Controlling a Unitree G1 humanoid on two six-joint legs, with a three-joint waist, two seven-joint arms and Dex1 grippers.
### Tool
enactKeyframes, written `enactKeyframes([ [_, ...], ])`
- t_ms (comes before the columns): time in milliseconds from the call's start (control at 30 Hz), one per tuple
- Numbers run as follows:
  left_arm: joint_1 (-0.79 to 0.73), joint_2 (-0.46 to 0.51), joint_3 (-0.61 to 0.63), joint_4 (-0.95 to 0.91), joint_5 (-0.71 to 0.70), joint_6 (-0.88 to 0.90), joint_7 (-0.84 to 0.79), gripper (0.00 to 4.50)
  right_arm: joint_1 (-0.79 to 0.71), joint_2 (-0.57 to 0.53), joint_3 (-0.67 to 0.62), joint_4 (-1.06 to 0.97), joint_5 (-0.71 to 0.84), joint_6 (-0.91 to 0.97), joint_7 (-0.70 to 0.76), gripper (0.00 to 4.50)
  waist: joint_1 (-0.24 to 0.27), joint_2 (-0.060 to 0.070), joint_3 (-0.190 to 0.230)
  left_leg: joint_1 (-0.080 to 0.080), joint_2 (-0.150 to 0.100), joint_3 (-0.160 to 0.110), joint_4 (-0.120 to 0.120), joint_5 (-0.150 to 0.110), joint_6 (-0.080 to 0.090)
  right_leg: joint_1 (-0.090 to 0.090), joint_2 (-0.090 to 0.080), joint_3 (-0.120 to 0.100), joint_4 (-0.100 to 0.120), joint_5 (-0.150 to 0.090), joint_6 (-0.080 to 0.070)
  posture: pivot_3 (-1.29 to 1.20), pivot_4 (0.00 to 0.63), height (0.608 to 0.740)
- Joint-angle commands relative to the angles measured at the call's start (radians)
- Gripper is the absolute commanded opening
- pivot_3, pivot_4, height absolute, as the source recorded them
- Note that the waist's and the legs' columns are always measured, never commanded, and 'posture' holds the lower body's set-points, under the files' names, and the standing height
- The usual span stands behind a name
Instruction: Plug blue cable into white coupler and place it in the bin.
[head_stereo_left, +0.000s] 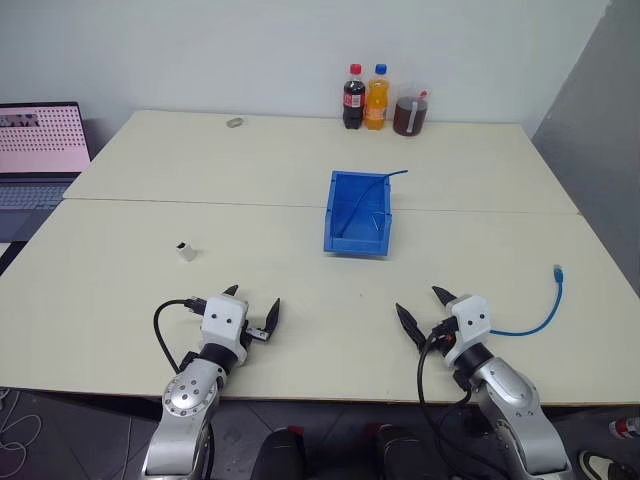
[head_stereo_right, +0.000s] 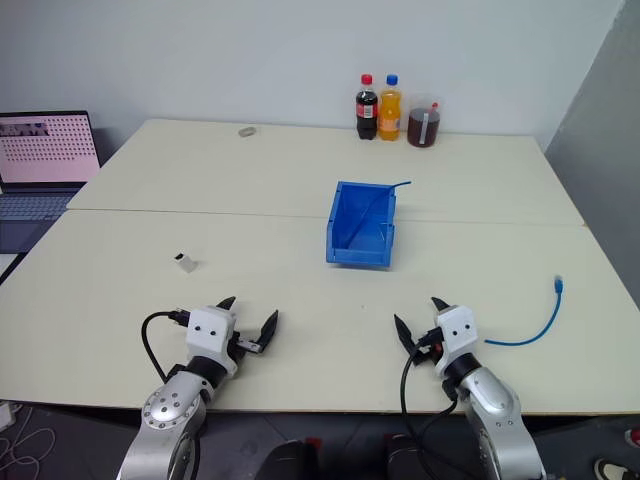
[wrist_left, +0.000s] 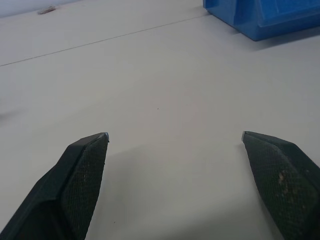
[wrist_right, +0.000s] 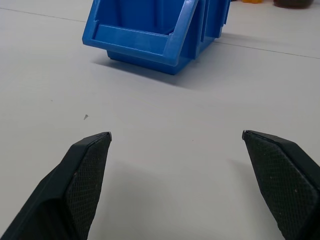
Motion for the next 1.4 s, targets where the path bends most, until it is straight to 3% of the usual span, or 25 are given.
enactKeyframes([
  [33,-0.010,0.002,-0.005,-0.024,-0.007,-0.036,-0.014,4.50,-0.003,-0.004,0.001,-0.027,-0.007,-0.018,-0.001,4.46,0.000,0.000,0.000,0.000,0.000,0.000,0.000,0.000,0.000,0.000,0.000,0.000,0.000,0.000,0.000,0.00,0.150,0.740],
  [467,-0.006,0.016,0.011,-0.030,-0.046,-0.044,-0.056,4.50,-0.026,-0.003,0.000,-0.111,-0.002,0.076,-0.020,4.46,0.000,0.000,0.000,0.000,0.000,-0.001,0.000,0.000,0.000,0.000,0.000,-0.001,0.000,0.000,0.000,0.00,0.150,0.740],
  [700,0.015,0.052,0.000,-0.079,-0.195,-0.035,-0.225,4.50,-0.033,-0.007,0.003,-0.134,-0.006,0.097,-0.028,4.46,-0.001,0.000,0.000,0.000,0.000,-0.001,0.000,0.000,0.000,0.000,0.000,-0.001,0.000,0.000,0.000,0.00,0.150,0.740],
  [900,-0.015,0.088,-0.067,-0.115,-0.193,-0.013,-0.303,4.50,-0.039,-0.010,-0.029,-0.180,-0.006,0.115,-0.052,4.46,-0.002,0.000,0.000,0.000,0.000,-0.002,0.000,0.000,0.000,0.000,0.000,-0.001,0.000,-0.001,0.000,0.00,0.150,0.740],
  [1033,-0.158,0.096,-0.149,-0.118,-0.154,0.030,-0.325,4.50,-0.030,-0.020,-0.107,-0.279,0.007,0.158,-0.095,4.46,0.001,0.000,0.000,-0.001,-0.001,-0.003,0.000,0.000,0.000,0.000,0.000,-0.002,0.000,-0.001,0.000,0.00,0.150,0.740],
  [1167,-0.292,0.101,-0.205,-0.122,-0.201,0.142,-0.382,4.50,-0.007,-0.036,-0.223,-0.339,0.028,0.228,-0.136,4.46,0.004,0.000,-0.001,-0.004,-0.002,-0.007,0.001,0.001,0.001,0.000,0.000,-0.005,-0.001,0.000,0.001,0.00,0.150,0.740],
  [1400,-0.482,0.164,-0.316,-0.149,-0.306,0.369,-0.578,4.50,-0.071,-0.133,-0.489,-0.292,0.017,0.580,-0.252,4.46,-0.002,0.001,-0.001,-0.005,-0.002,-0.009,0.001,0.001,0.001,0.000,0.001,-0.006,0.000,0.000,0.000,0.00,0.150,0.740],
])
